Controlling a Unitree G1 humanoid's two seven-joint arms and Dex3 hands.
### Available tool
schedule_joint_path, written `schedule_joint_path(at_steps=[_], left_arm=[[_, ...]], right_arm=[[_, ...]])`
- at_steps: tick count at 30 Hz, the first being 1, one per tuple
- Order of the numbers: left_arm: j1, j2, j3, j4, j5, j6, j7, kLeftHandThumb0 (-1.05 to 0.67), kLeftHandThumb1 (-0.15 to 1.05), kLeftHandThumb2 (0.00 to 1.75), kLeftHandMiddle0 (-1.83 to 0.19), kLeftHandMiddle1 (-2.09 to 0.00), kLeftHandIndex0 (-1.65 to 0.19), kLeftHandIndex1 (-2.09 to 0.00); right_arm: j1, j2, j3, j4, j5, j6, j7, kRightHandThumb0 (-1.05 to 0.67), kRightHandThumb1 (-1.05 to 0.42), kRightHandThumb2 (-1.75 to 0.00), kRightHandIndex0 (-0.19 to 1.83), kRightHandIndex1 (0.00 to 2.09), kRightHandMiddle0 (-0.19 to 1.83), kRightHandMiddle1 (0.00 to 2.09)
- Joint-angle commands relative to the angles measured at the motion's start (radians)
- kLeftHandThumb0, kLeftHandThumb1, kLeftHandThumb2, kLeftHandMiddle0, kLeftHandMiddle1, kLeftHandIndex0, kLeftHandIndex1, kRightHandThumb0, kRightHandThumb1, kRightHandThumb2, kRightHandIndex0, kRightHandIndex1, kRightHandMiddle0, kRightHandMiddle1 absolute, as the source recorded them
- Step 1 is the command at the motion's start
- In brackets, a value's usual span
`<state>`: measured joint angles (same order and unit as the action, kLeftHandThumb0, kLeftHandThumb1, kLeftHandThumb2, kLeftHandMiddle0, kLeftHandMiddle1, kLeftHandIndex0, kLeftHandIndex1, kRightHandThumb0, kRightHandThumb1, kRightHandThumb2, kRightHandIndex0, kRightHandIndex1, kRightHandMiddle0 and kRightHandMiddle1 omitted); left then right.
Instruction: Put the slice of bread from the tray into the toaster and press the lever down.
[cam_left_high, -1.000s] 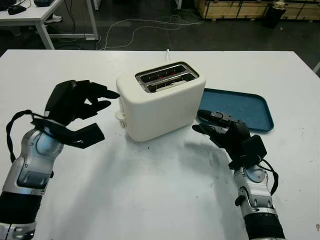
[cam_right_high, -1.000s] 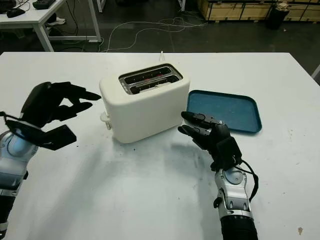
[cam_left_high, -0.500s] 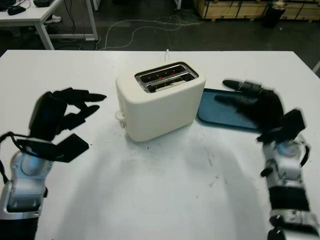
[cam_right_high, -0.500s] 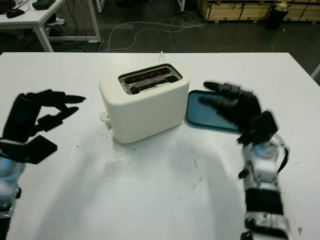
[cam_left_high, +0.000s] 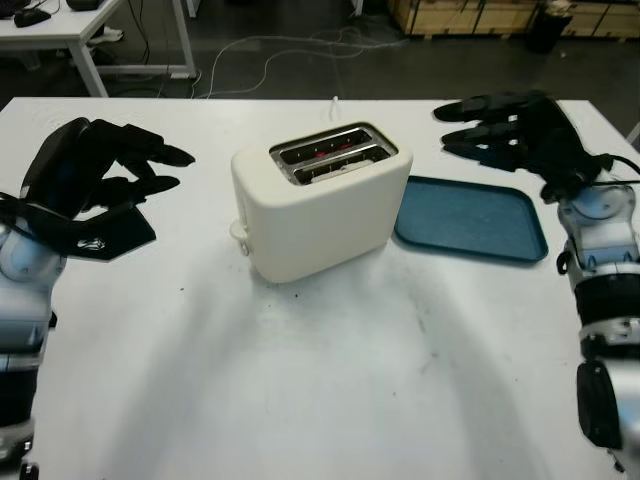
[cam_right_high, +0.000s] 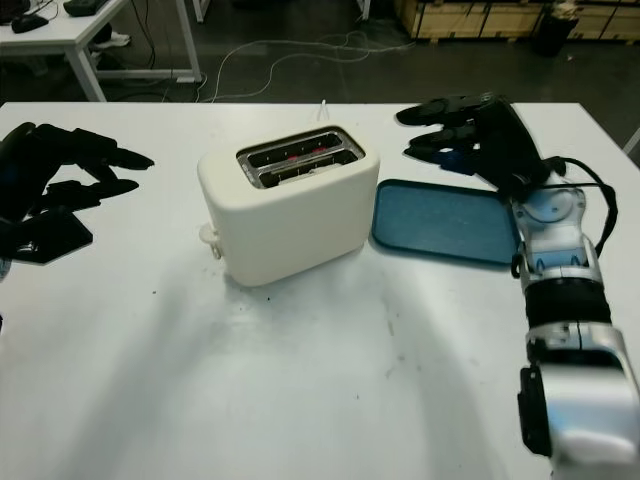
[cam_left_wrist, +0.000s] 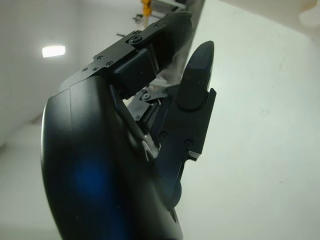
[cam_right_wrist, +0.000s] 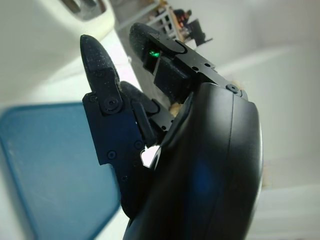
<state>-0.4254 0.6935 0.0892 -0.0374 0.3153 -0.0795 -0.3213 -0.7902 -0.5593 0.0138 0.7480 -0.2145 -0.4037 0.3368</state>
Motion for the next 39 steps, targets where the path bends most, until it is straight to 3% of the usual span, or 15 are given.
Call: schedule_joint_path(at_steps=[1,10,39], left_arm=[[-0.048,0.028,-0.028,0.005,0.024,0.034,-0.035,-0.3,0.79,0.0,-0.93,-0.97,-1.21,-0.05],[-0.124,0.027,-0.085,0.039,0.067,0.054,-0.045,-0.22,0.77,0.0,-1.01,-0.84,-1.24,-0.04],[-0.093,0.011,-0.091,0.041,0.074,0.048,-0.015,-0.23,0.8,0.0,-0.94,-0.98,-1.24,-0.04]], right_arm=[[-0.047,-0.015,0.025,0.03,-0.038,-0.049,-0.031,-0.5,-0.77,0.0,1.09,0.05,1.0,0.02],[-0.114,-0.036,0.082,0.09,-0.123,-0.142,-0.102,-0.52,-0.8,-0.01,1.11,0.08,1.02,0.02],[-0.122,-0.06,0.099,0.116,-0.153,-0.18,-0.153,-0.47,-0.8,0.0,1.04,0.14,1.01,0.01]])
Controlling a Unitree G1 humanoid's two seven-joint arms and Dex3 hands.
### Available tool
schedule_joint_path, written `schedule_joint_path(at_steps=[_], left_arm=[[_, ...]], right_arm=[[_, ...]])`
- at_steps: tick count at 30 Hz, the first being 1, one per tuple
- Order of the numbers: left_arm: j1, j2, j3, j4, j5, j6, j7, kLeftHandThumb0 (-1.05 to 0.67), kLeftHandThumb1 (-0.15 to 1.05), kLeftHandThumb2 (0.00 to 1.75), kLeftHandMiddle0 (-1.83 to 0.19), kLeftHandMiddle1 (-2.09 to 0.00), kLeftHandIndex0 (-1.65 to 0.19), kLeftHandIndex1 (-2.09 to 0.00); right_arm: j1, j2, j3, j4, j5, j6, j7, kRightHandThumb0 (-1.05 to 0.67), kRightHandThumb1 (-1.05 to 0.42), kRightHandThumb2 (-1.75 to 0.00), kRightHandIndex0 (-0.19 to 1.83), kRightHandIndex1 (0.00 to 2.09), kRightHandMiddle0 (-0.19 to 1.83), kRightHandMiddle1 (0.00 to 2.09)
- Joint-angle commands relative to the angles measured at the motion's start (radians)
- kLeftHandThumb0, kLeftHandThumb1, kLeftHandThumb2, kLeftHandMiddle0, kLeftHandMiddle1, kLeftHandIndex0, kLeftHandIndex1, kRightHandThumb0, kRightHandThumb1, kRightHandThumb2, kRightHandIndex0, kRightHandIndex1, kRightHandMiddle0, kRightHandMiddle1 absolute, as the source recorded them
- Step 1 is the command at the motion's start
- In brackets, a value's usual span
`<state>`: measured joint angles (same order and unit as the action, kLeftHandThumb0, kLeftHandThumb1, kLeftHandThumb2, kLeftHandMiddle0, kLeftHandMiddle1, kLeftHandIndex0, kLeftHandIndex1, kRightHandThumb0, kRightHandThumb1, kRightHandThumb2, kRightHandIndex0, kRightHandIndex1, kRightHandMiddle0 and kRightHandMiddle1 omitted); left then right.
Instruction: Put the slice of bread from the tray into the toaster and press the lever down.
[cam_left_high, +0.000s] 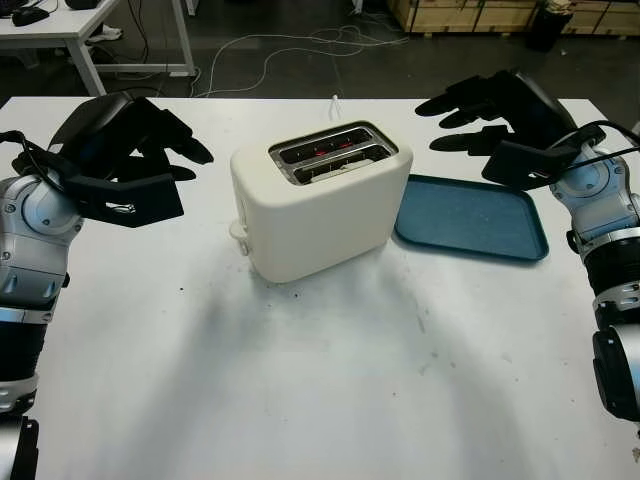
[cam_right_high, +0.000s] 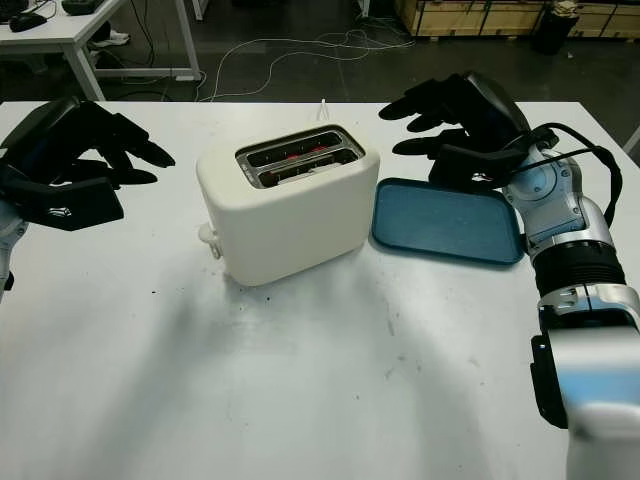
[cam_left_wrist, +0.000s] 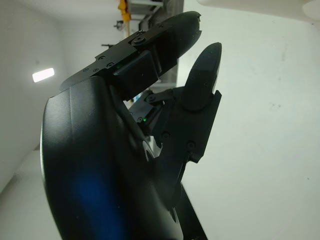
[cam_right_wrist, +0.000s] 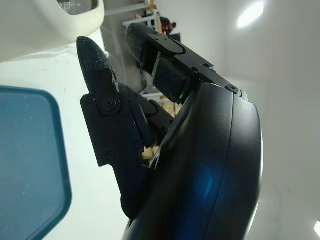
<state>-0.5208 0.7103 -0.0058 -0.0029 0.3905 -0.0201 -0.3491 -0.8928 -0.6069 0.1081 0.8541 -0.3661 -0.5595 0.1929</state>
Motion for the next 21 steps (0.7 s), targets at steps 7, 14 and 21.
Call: schedule_joint_path(at_steps=[7,14,21], left_arm=[[-0.001,-0.001,-0.001,0.003,0.01,-0.007,0.016,-0.24,0.79,0.0,-0.94,-1.01,-1.25,-0.05],[-0.002,-0.001,0.003,0.006,0.004,-0.011,0.012,-0.23,0.78,0.0,-0.94,-1.01,-1.25,-0.04],[-0.003,-0.004,0.001,0.003,0.004,-0.006,0.011,-0.21,0.79,0.0,-0.93,-0.99,-1.25,-0.04]], right_arm=[[-0.025,-0.008,0.002,0.026,0.006,-0.035,-0.004,-0.47,-0.8,0.0,1.04,0.16,1.01,0.01],[-0.023,-0.01,0.002,0.019,0.006,-0.022,0.0,-0.47,-0.79,0.0,1.02,0.18,1.0,0.0],[-0.02,-0.008,-0.002,0.014,0.013,-0.007,0.009,-0.46,-0.79,0.0,1.0,0.21,1.0,0.0]])
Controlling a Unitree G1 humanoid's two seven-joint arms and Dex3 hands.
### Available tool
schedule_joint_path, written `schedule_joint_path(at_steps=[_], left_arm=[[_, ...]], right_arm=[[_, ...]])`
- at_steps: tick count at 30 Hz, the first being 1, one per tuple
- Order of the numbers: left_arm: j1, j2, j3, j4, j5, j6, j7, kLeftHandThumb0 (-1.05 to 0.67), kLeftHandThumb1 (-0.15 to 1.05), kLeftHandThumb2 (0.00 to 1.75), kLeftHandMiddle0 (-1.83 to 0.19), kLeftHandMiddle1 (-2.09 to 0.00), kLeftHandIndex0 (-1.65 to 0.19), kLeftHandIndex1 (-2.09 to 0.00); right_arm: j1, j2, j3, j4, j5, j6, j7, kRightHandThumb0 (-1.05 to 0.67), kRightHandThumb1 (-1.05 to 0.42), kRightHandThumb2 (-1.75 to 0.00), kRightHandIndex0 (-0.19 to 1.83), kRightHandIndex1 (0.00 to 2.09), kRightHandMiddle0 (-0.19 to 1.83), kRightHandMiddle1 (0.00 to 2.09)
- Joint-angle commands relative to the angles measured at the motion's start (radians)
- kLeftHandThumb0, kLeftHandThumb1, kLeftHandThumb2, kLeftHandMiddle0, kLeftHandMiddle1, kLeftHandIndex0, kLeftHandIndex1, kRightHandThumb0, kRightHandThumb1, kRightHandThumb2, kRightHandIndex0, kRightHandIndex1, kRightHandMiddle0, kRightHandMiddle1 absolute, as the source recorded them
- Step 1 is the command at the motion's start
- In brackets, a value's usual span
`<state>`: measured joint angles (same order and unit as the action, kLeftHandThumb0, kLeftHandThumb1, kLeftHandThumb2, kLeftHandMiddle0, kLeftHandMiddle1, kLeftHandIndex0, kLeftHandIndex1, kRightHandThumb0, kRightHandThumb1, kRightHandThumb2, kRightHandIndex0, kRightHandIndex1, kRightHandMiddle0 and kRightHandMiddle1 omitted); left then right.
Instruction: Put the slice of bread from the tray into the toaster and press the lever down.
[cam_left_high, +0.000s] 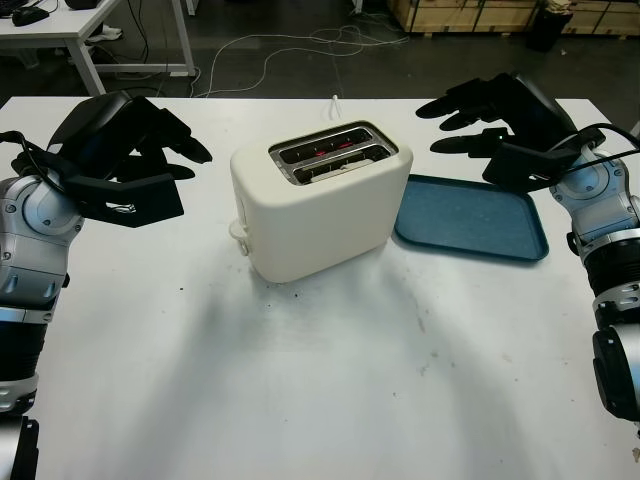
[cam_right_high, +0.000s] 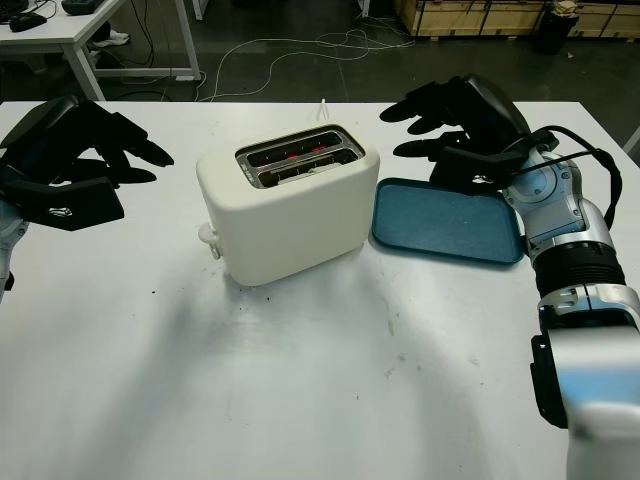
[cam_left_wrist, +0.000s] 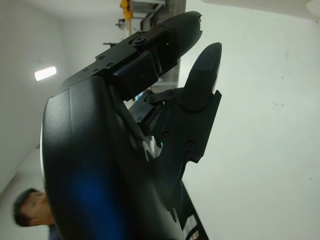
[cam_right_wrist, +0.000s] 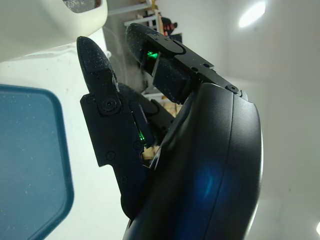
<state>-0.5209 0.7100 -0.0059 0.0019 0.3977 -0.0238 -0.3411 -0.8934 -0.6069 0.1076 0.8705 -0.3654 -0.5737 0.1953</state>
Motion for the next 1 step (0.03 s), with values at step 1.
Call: schedule_joint_path(at_steps=[1], left_arm=[[-0.003,-0.004,0.002,0.001,-0.004,-0.004,0.004,-0.21,0.78,0.0,-0.93,-1.0,-1.25,-0.04]], right_arm=[[-0.019,-0.007,-0.003,-0.003,0.016,0.008,0.011,-0.46,-0.79,0.0,1.0,0.21,1.0,0.0]])
